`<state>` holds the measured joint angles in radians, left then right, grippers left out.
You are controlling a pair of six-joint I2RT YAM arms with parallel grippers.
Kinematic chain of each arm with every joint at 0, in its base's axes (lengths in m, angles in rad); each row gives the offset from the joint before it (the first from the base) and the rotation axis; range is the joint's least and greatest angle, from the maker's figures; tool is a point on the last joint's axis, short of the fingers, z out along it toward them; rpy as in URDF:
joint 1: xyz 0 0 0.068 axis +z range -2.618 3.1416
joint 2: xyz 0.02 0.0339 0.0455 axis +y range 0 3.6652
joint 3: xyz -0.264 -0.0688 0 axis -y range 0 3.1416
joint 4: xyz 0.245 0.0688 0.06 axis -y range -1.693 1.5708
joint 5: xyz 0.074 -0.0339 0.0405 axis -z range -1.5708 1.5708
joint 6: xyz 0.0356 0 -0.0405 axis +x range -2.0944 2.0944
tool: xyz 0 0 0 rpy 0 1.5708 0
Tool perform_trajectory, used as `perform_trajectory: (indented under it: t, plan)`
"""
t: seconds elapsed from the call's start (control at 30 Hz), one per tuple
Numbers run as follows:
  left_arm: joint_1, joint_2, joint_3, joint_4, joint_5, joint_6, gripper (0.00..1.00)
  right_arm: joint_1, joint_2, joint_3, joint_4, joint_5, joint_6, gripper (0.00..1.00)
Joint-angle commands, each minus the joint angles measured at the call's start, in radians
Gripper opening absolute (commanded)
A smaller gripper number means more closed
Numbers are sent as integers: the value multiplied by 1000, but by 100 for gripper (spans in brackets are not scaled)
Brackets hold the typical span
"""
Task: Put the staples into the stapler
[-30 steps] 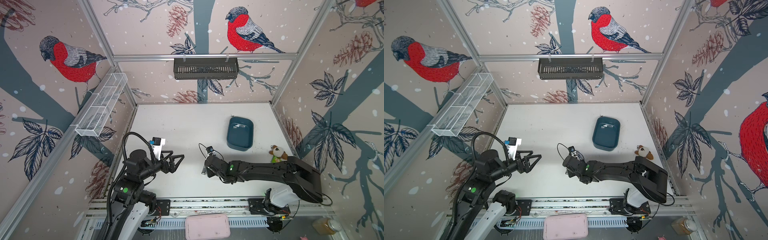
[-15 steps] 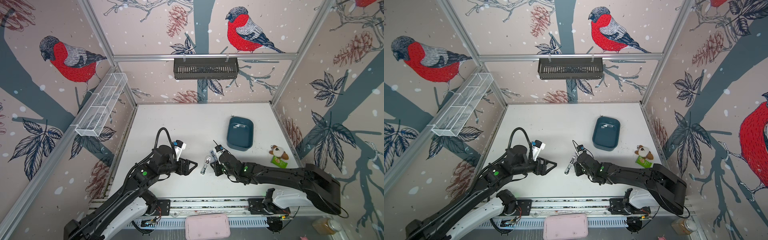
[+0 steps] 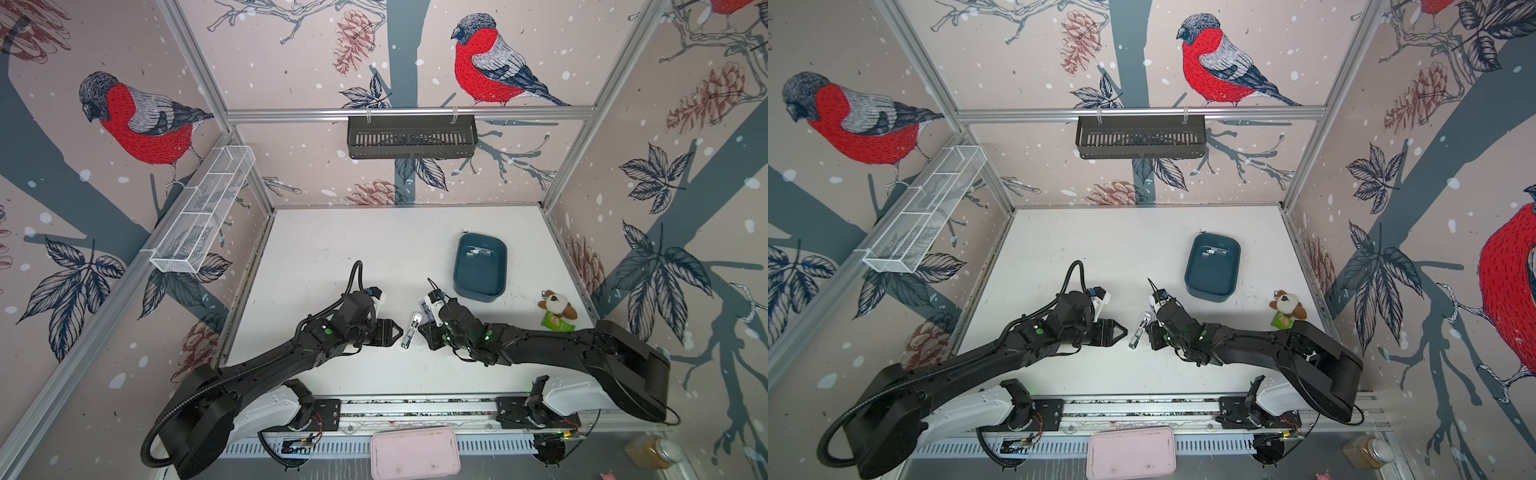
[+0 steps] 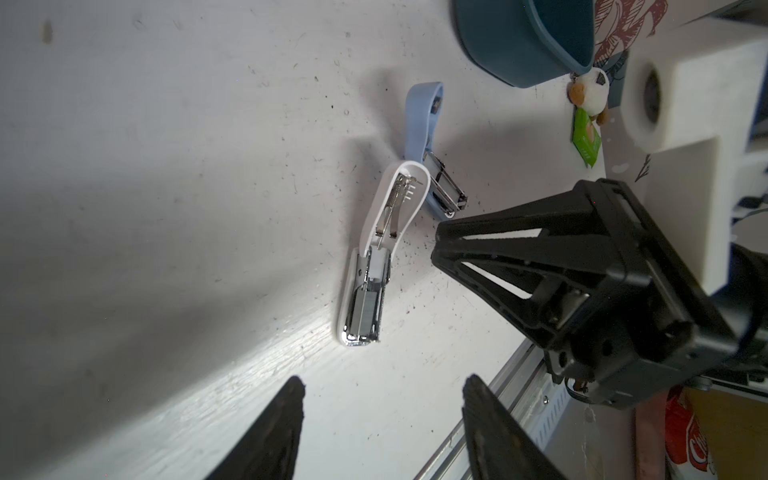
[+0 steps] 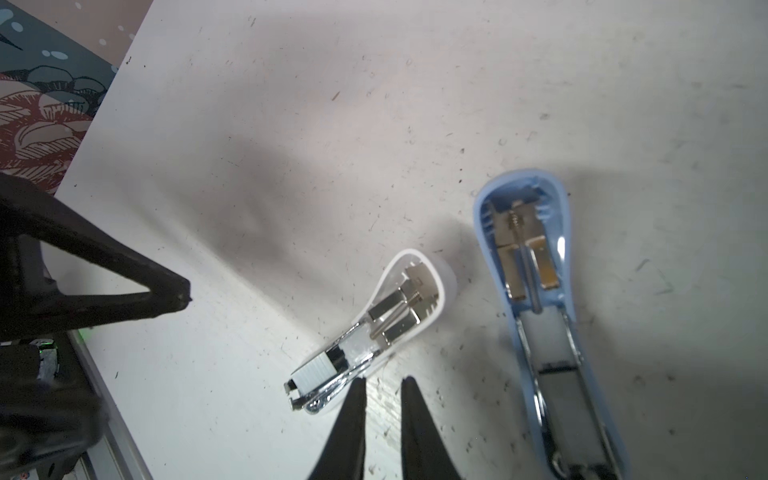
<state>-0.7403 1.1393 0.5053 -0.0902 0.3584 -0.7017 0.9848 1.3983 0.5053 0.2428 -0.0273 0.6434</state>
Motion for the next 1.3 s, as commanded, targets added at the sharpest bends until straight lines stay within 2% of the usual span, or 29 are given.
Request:
perform_trajectory:
  t: [0.0, 0.1, 0.33, 0.53, 0.93, 1.27]
  plan:
    - [-1, 54, 15, 94, 55, -20, 58, 0, 19, 8, 37, -36, -1, 18]
    - [0, 111, -1, 168, 107, -39, 54, 5, 37, 9, 41, -46, 16, 17]
    - [0, 163, -9, 193, 124, -36, 45, 14, 58, 8, 64, -52, 33, 16]
    - [-1, 203, -10, 182, 100, -47, 44, 23, 86, 15, 77, -57, 35, 15]
    - [0, 265, -24, 266, 138, -87, 41, 37, 114, 5, 118, -56, 48, 15]
    - [-1, 297, -36, 308, 152, -110, 35, 40, 117, -1, 131, -52, 56, 15]
